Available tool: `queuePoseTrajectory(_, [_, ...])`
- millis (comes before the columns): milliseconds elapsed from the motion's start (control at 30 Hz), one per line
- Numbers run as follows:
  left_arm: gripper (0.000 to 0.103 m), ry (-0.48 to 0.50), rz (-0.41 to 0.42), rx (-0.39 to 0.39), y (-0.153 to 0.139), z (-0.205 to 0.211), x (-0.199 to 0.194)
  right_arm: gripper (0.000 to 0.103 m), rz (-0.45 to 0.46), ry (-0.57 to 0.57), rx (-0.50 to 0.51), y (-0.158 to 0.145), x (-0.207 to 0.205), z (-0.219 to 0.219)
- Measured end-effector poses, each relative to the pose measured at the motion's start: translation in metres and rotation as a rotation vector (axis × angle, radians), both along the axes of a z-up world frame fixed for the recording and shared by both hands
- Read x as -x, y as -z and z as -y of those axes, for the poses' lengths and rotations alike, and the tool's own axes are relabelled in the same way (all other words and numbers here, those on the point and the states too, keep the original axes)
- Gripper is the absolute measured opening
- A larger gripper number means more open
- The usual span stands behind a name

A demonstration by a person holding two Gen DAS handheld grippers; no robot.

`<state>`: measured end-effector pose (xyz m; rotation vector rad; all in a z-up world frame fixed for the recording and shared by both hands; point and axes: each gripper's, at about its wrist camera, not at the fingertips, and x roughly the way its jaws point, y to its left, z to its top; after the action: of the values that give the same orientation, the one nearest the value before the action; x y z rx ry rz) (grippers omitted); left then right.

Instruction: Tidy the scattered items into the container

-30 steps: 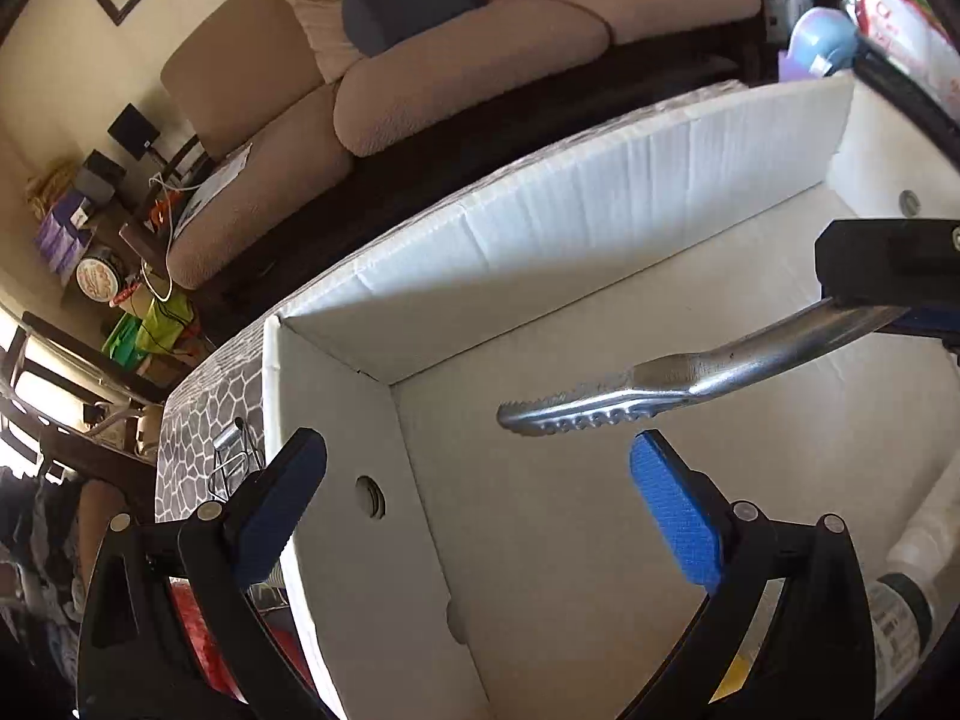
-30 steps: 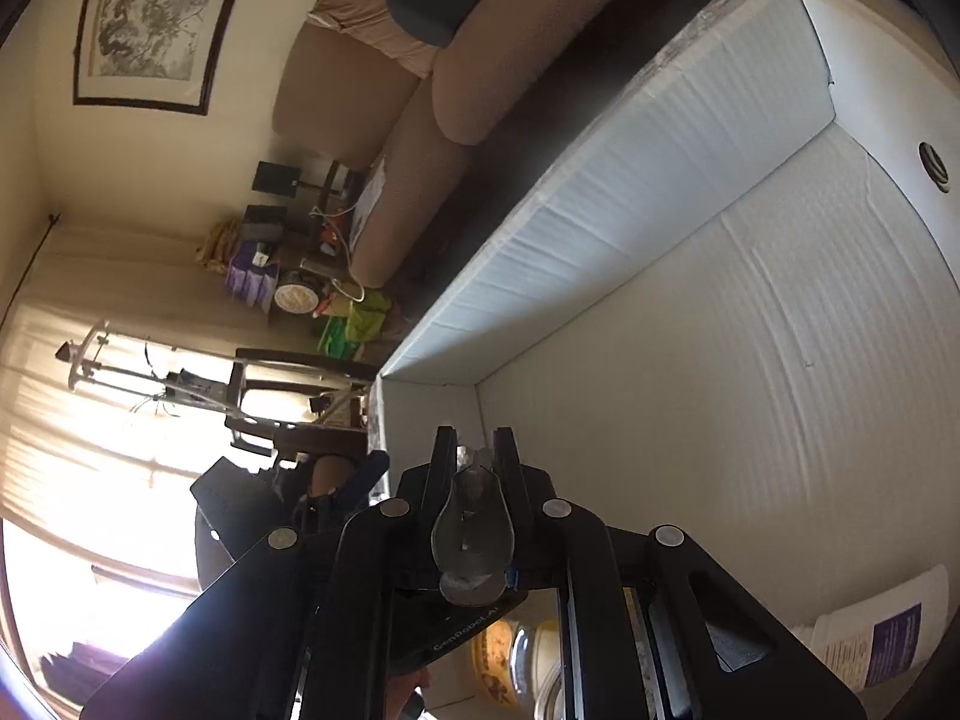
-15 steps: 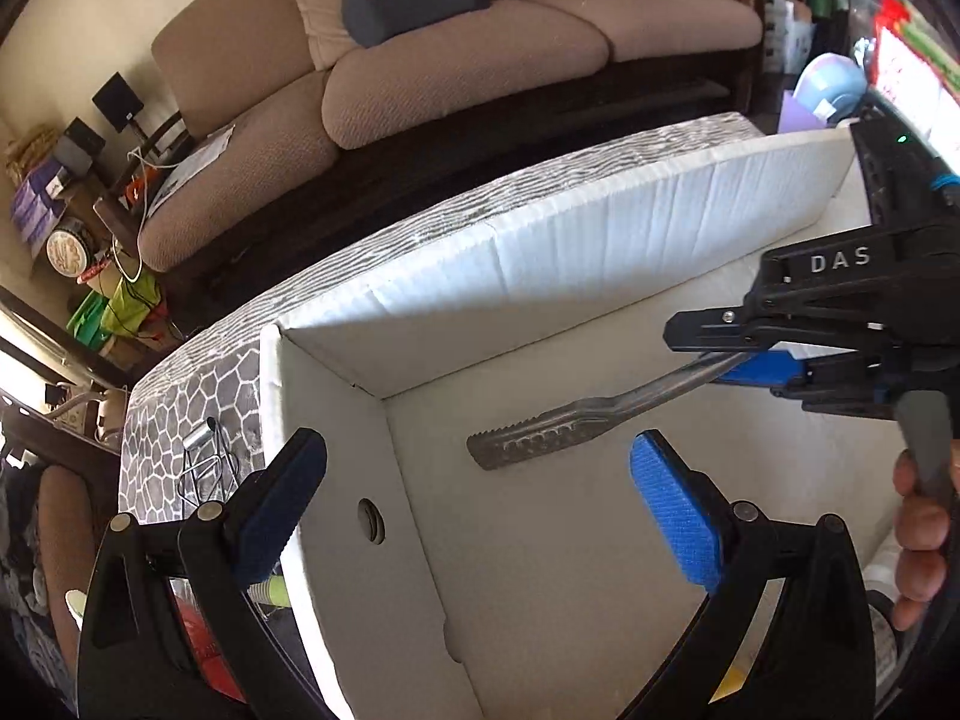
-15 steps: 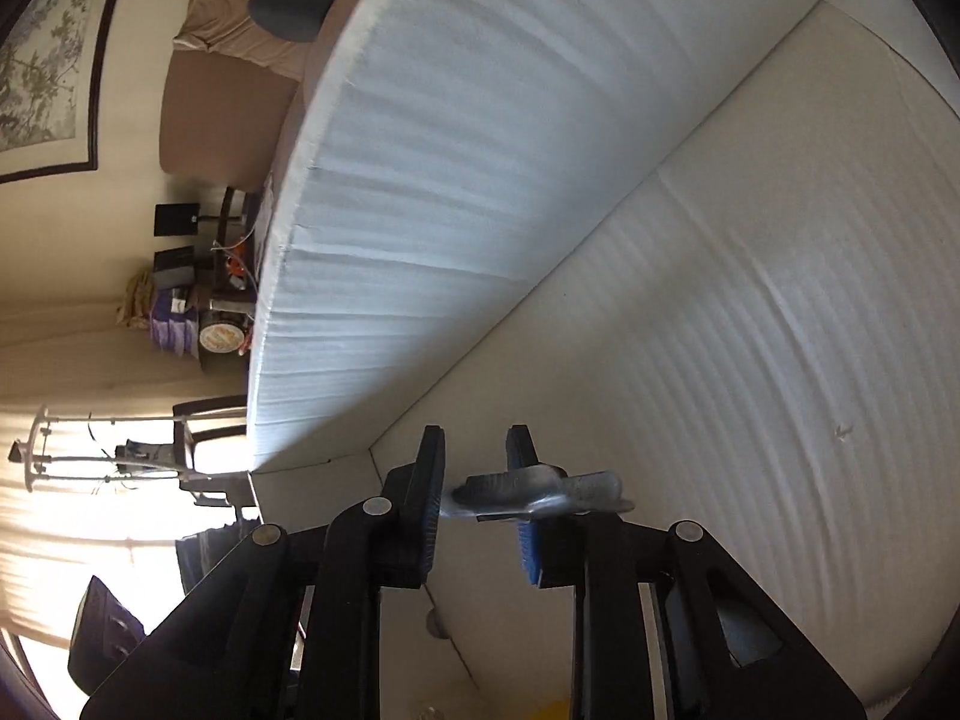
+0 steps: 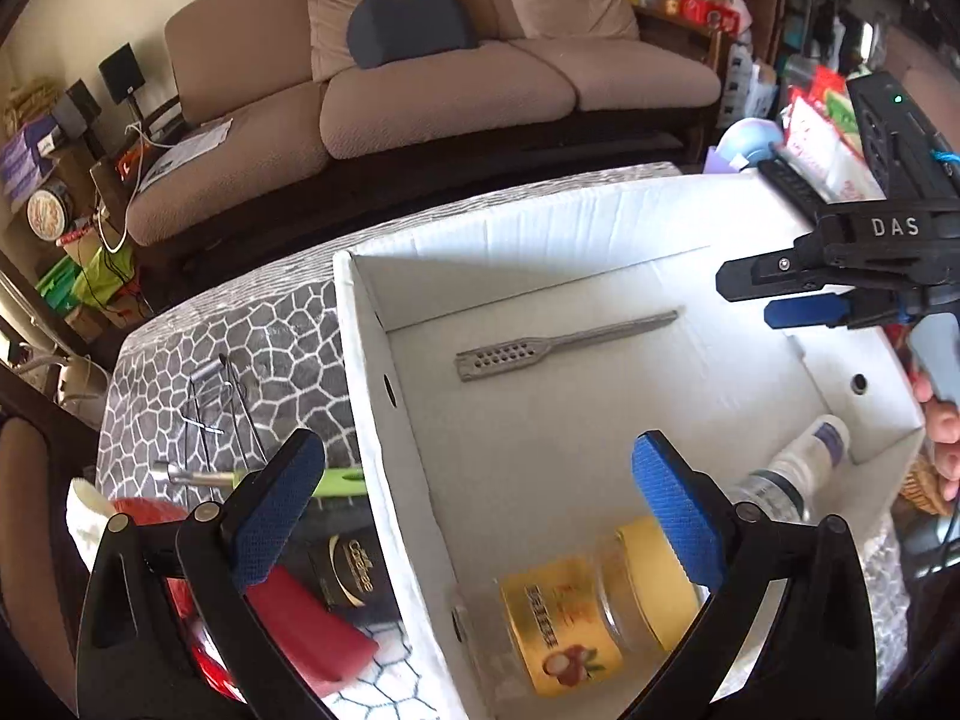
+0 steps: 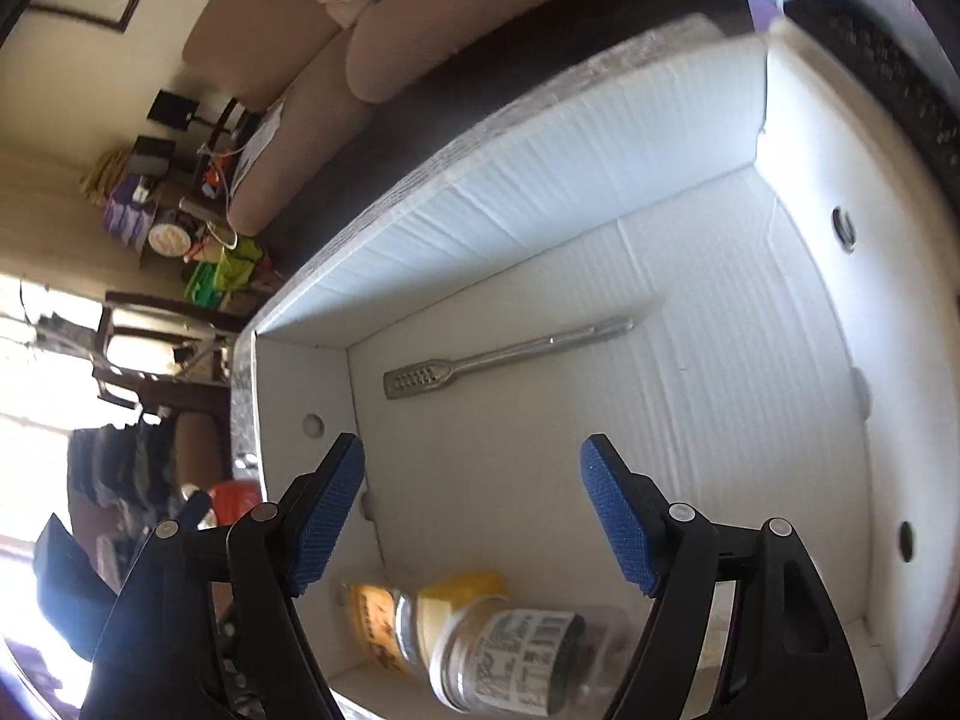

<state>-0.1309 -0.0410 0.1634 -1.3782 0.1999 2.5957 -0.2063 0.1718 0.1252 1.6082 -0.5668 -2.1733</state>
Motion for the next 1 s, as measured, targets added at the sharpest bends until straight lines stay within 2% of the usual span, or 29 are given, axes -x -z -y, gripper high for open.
queuePoseTrajectory(67, [0.103, 0.0, 0.003, -0.022, -0.006, 0.002, -0.023, 0.081, -0.041, -0.056, -0.027, -0.015, -0.027, 0.007])
queuePoseTrajectory(167, [0.103, -0.009, 0.005, -0.066, -0.015, 0.007, -0.059, 0.081, -0.091, -0.105, -0.011, -0.03, -0.067, 0.022])
queuePoseTrajectory(267, [0.103, -0.037, -0.008, -0.108, -0.023, 0.023, -0.097, 0.081, -0.152, -0.148, -0.022, -0.042, -0.103, 0.054])
queuePoseTrajectory(333, [0.103, -0.072, -0.016, -0.155, -0.027, 0.041, -0.12, 0.081, -0.18, -0.176, -0.01, -0.044, -0.125, 0.076])
queuePoseTrajectory(400, [0.103, -0.127, -0.012, -0.238, -0.025, 0.065, -0.143, 0.081, -0.201, -0.189, 0.005, -0.045, -0.14, 0.098])
queuePoseTrajectory(467, [0.103, -0.194, 0.008, -0.332, -0.017, 0.094, -0.162, 0.081, -0.217, -0.202, 0.028, -0.046, -0.161, 0.112])
queuePoseTrajectory(533, [0.103, -0.268, 0.012, -0.378, -0.005, 0.123, -0.18, 0.081, -0.225, -0.221, 0.049, -0.044, -0.18, 0.125])
queuePoseTrajectory(667, [0.103, -0.41, 0.018, -0.414, 0.026, 0.185, -0.207, 0.081, -0.243, -0.279, 0.038, -0.035, -0.216, 0.157])
queuePoseTrajectory(767, [0.103, -0.514, 0.029, -0.363, 0.054, 0.225, -0.227, 0.081, -0.249, -0.334, 0.016, -0.027, -0.237, 0.184])
queuePoseTrajectory(867, [0.103, -0.611, 0.069, -0.396, 0.079, 0.267, -0.242, 0.081, -0.258, -0.388, 0.005, -0.018, -0.255, 0.213])
queuePoseTrajectory(1000, [0.103, -0.696, 0.047, -0.456, 0.094, 0.306, -0.259, 0.081, -0.266, -0.442, 0.012, -0.003, -0.269, 0.248])
